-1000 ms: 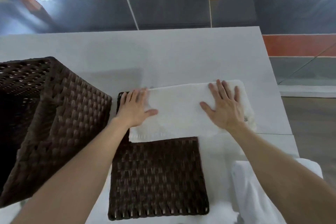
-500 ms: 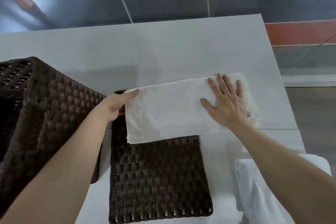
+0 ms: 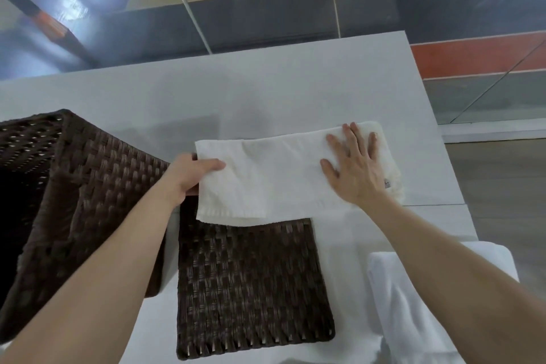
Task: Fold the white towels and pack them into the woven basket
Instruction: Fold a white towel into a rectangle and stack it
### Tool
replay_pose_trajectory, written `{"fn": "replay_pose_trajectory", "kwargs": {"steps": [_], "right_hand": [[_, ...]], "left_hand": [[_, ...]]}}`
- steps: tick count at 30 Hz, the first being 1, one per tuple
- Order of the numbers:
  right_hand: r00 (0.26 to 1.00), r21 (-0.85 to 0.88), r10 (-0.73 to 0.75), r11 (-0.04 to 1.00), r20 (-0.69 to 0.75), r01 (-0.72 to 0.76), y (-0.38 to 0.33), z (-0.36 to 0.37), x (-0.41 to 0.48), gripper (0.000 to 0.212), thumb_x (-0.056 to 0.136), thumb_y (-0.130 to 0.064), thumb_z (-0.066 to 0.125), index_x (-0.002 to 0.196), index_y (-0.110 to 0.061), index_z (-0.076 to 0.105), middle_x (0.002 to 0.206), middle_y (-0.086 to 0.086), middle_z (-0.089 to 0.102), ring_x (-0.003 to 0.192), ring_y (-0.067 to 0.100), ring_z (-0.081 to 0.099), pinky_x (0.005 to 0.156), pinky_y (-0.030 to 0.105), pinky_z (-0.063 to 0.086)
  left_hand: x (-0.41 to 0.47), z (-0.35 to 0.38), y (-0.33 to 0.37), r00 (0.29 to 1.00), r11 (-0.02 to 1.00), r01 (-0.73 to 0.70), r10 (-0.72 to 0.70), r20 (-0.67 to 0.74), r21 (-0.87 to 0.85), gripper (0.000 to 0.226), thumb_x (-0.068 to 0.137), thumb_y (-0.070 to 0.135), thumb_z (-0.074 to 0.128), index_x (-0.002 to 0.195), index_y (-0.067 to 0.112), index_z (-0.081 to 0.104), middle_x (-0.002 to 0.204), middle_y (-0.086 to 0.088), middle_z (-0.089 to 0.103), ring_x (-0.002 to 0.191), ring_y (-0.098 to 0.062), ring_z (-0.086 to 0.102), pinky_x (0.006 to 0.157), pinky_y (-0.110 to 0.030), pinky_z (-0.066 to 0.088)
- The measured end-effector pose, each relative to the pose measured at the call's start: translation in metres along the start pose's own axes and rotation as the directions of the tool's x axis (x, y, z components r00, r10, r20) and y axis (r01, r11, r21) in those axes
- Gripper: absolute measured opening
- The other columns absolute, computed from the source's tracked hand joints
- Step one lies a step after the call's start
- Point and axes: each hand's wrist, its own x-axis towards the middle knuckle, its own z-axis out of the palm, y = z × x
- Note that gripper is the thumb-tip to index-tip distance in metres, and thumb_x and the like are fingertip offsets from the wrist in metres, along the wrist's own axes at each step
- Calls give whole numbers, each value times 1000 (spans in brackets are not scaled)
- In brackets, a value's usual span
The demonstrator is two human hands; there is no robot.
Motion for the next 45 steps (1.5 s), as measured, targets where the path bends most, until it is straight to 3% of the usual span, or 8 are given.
{"fn": "replay_pose_trajectory", "kwargs": {"steps": [6, 10, 18, 23, 28, 35, 40, 45], "right_hand": [[948, 261, 297, 930, -113, -260, 54, -32, -44, 9, 96, -24, 60, 92, -16, 63, 90, 1, 65, 93, 28, 60, 74, 43, 53], [903, 532, 384, 732, 194, -426, 81, -42, -58, 16, 104, -18, 57, 96, -24, 70, 88, -5, 74, 85, 21, 68, 75, 31, 53], [733, 742, 468, 213, 494, -636, 86, -63, -47, 55, 95, -61, 48, 85, -18, 81, 83, 4, 79, 81, 34, 73, 84, 52, 59], [757, 588, 455, 479, 470, -652, 67, -67, -37, 60, 70, -79, 81, 92, -24, 71, 87, -6, 72, 84, 15, 67, 71, 30, 49], [804, 529, 461, 606, 375, -594, 64, -42, -35, 62, 74, -60, 87, 61, -17, 44, 68, -1, 49, 74, 23, 50, 63, 33, 35], [818, 668, 436, 484, 376, -565, 75, -40, -46, 48, 83, -33, 80, 72, 4, 51, 85, 1, 50, 74, 19, 49, 67, 34, 36], [839, 662, 439, 530, 321, -530, 82, -41, -53, 47, 85, -31, 74, 72, -4, 38, 77, -1, 40, 68, 17, 38, 65, 38, 30], [863, 670, 436, 563, 256, -483, 80, -40, -55, 46, 89, -28, 74, 72, -3, 40, 74, -2, 40, 64, 17, 36, 61, 33, 31]], "left_hand": [[-45, 48, 85, 982, 982, -189, 189, 10, 20, 26, 90, 21, 78, 112, 11, 71, 107, -8, 79, 92, -25, 76, 86, -43, 62], [-67, 135, 138, 954, 959, -282, 283, 101, -26, 11, 92, 6, 73, 99, 2, 66, 83, -17, 72, 59, -24, 75, 55, -34, 63], [-52, 230, 110, 883, 886, -392, 287, 372, 247, 28, 97, 28, 81, 113, 9, 69, 97, -9, 77, 78, -19, 75, 70, -35, 63], [-12, 193, 50, 799, 671, -470, 600, -48, 574, 40, 98, 37, 74, 131, 19, 60, 132, -6, 58, 125, -27, 55, 111, -45, 47], [32, 178, 52, 832, 681, -458, 554, 6, 571, 56, 110, 49, 49, 158, 19, 44, 162, -8, 45, 153, -33, 33, 127, -55, 26], [57, 182, 85, 848, 596, -471, 510, 147, 650, 40, 109, 55, 48, 86, 24, 57, 89, 6, 65, 108, -26, 60, 107, -46, 34], [50, 205, 91, 824, 580, -476, 557, 105, 661, 42, 100, 60, 63, 103, 18, 66, 102, 0, 67, 106, -30, 65, 94, -46, 53], [56, 206, 83, 947, 703, -184, 315, -69, 687, 104, 85, 82, 66, 151, 5, 46, 148, -16, 50, 137, -40, 54, 104, -50, 51]]}}
